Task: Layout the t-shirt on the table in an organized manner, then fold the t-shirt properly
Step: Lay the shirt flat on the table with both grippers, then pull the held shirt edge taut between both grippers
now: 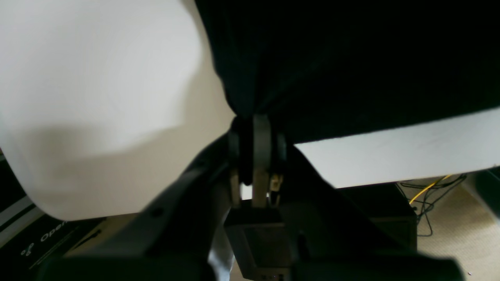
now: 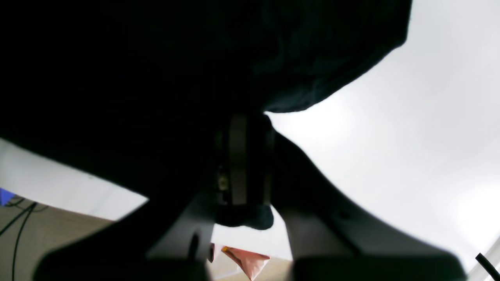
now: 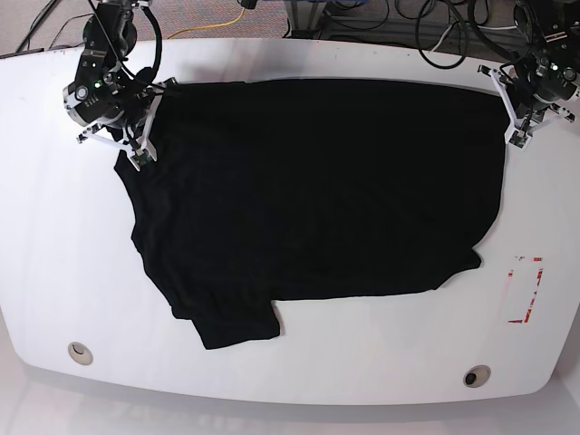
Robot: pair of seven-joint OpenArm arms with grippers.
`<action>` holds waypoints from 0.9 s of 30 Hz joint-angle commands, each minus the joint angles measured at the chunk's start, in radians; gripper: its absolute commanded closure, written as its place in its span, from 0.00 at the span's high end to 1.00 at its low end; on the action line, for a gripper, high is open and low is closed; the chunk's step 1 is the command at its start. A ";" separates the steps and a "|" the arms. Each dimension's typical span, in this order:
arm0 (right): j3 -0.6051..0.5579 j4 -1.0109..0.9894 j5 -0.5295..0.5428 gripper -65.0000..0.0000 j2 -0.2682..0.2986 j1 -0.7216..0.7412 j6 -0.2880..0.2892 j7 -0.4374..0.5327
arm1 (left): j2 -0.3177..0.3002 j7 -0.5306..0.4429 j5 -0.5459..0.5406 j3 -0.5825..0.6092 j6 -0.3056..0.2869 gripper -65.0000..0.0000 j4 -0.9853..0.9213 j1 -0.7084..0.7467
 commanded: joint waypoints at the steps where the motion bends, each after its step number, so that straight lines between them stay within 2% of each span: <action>1: 0.007 0.020 -0.017 0.03 0.012 0.011 -0.002 -0.001 | -0.018 -0.006 0.015 -0.010 0.006 0.00 0.014 -0.005; 8: 0.007 0.015 -0.020 0.03 0.014 0.071 -0.002 -0.003 | -0.020 -0.004 0.017 -0.003 0.006 0.00 0.008 -0.088; 13: 0.004 0.003 -0.020 0.03 0.014 0.129 -0.002 -0.004 | -0.020 -0.003 0.017 -0.001 0.006 0.00 -0.077 -0.168; 20: 0.004 -0.127 -0.020 0.03 0.014 0.227 -0.002 0.000 | -0.023 -0.007 0.017 0.017 0.006 0.00 -0.221 -0.303; 27: 0.004 -0.245 -0.017 0.03 0.012 0.301 -0.002 0.060 | -0.040 -0.007 0.017 0.057 0.006 0.00 -0.315 -0.384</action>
